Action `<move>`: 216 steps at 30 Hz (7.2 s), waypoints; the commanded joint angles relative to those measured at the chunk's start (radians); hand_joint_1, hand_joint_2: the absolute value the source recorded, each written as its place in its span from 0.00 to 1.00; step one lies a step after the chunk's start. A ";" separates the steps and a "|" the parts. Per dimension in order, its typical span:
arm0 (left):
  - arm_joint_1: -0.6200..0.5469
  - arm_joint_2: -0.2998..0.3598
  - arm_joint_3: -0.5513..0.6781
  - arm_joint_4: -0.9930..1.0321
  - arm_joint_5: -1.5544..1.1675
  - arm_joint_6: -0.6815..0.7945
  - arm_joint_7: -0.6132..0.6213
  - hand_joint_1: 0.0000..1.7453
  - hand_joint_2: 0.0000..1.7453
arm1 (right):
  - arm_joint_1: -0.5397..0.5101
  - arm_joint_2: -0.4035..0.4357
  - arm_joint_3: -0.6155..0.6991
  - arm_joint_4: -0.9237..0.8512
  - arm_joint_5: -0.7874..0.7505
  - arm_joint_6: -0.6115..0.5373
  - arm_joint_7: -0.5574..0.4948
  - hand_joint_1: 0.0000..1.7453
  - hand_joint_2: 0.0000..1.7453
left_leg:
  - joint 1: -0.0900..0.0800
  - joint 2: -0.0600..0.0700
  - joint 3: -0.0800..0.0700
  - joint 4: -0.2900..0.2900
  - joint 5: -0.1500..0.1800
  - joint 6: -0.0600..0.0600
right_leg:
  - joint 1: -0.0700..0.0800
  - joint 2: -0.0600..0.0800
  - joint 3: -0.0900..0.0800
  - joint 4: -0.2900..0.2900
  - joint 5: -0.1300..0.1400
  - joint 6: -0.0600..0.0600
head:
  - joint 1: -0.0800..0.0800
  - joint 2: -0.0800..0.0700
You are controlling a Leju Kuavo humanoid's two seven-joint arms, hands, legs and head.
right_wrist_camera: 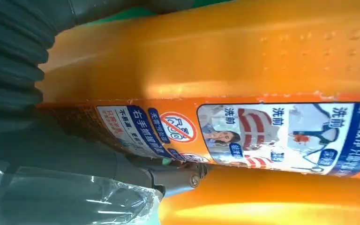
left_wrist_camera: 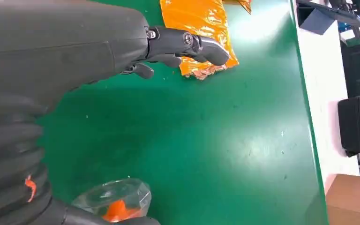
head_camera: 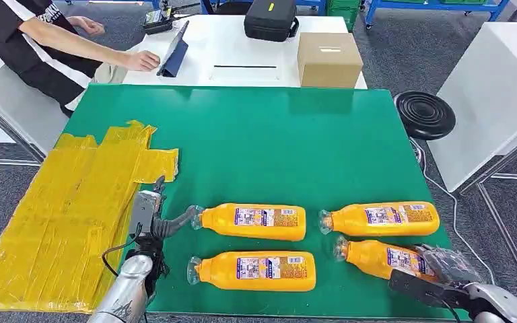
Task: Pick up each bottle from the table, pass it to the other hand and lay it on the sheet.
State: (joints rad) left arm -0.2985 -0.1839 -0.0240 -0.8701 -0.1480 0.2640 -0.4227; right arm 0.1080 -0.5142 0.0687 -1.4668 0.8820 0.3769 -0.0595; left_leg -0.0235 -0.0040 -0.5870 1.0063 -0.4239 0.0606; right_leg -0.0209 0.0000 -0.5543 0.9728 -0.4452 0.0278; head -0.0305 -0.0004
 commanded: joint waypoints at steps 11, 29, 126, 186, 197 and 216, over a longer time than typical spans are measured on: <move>-0.048 0.020 -0.007 0.096 0.013 -0.006 -0.014 0.00 1.00 | -0.021 0.055 0.073 0.107 -0.022 -0.075 -0.016 1.00 1.00 | 0.003 -0.001 0.000 -0.001 0.001 -0.004 | 0.003 -0.001 0.001 -0.002 0.001 -0.002 | 0.000 0.000; -0.033 0.011 0.016 0.072 0.006 0.012 -0.017 0.00 1.00 | -0.105 0.326 -0.034 -0.006 -0.064 -0.336 -0.125 1.00 1.00 | 0.003 0.002 -0.005 -0.001 0.003 -0.002 | 0.003 0.003 -0.004 0.000 0.003 -0.004 | 0.000 0.000; -0.132 0.071 -0.346 -0.246 0.382 -0.376 0.168 0.00 1.00 | -0.634 0.714 0.399 0.671 -0.356 -0.939 -0.483 1.00 1.00 | 0.003 0.001 -0.015 -0.001 0.006 -0.003 | 0.003 0.002 -0.010 0.001 0.004 -0.004 | 0.000 0.000; -0.168 0.020 -0.385 -0.360 0.450 -0.389 0.152 0.00 1.00 | -0.821 0.863 0.431 0.871 -0.074 -1.075 -0.340 1.00 1.00 | 0.002 -0.001 -0.016 0.000 0.007 -0.002 | 0.002 0.000 -0.010 0.002 0.003 -0.004 | 0.000 0.000; -0.158 0.025 -0.373 -0.378 0.446 -0.391 0.150 0.00 1.00 | -0.838 0.863 0.634 0.891 -0.221 -1.075 -0.327 1.00 1.00 | 0.002 0.001 -0.017 0.000 0.007 -0.002 | 0.002 0.002 -0.011 0.003 0.004 -0.004 | 0.000 0.000; -0.178 0.017 -0.348 -0.324 0.463 -0.400 0.140 0.00 1.00 | -0.829 0.863 0.815 0.912 -0.340 -1.033 -0.304 1.00 1.00 | 0.002 -0.001 -0.016 -0.001 0.007 -0.002 | 0.003 0.000 -0.010 0.002 0.003 -0.004 | 0.000 0.000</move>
State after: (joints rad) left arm -0.4182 -0.1663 -0.3475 -1.2970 0.3082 -0.1182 -0.2819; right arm -0.6889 0.3456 0.7015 -0.6275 0.5853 -0.6997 -0.3662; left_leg -0.0221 -0.0038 -0.6050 1.0062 -0.4172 0.0619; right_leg -0.0190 0.0013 -0.5664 0.9758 -0.4421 0.0256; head -0.0305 -0.0004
